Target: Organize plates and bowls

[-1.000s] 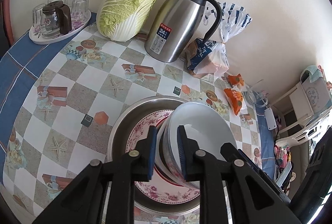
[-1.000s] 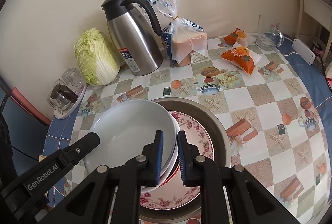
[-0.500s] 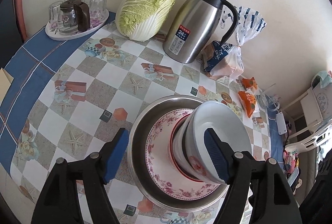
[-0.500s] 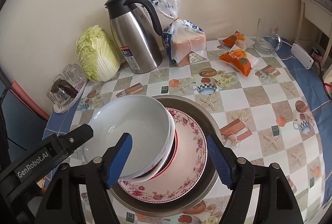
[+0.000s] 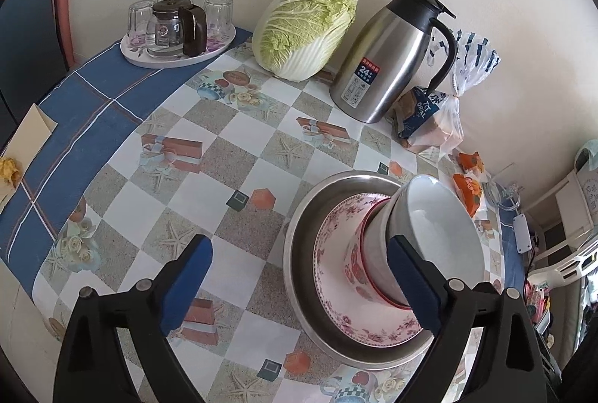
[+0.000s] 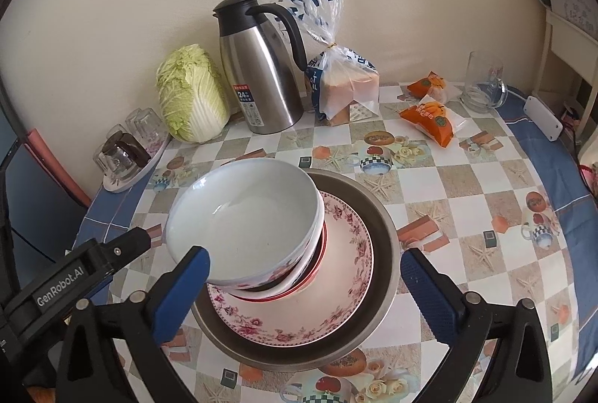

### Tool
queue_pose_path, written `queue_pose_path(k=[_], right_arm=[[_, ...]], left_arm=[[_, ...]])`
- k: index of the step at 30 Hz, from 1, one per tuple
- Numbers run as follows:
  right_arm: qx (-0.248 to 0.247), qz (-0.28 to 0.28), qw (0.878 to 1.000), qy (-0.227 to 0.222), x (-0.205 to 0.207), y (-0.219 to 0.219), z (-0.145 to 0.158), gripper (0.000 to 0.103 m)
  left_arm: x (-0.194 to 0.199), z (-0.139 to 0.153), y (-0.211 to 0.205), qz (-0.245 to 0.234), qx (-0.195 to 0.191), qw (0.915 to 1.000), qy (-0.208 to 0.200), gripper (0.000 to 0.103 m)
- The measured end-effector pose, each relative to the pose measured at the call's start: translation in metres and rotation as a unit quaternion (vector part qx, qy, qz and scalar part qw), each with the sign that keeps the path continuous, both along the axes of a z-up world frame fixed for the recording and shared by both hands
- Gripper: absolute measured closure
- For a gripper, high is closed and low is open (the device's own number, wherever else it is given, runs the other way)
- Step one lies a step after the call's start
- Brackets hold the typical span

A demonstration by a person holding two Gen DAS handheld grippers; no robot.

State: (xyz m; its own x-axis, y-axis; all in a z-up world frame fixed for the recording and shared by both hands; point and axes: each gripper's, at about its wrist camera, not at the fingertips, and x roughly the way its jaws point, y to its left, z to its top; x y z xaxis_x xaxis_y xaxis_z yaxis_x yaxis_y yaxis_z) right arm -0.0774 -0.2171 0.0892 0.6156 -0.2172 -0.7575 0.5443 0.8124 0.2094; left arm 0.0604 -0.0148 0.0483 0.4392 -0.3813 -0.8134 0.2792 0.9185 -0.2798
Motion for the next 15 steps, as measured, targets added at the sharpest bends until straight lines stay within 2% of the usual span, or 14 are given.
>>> queue_pose_path(k=[6,12,15], right_arm=[[-0.007,0.009,1.0,0.025,-0.007,0.004,-0.004,0.0],[0.004,0.011,0.999,0.052,-0.013,0.004,-0.012,0.0],[0.001,0.016,0.998,0.065,-0.014,0.005,-0.016,0.0]], left_arm=[[-0.011,-0.005,0.0,-0.01,0.059,0.9982,-0.003,0.008],[-0.02,-0.008,0.002,-0.014,0.084,0.9964,-0.006,0.008],[-0.022,-0.011,0.0,-0.01,0.116,0.9931,-0.007,0.008]])
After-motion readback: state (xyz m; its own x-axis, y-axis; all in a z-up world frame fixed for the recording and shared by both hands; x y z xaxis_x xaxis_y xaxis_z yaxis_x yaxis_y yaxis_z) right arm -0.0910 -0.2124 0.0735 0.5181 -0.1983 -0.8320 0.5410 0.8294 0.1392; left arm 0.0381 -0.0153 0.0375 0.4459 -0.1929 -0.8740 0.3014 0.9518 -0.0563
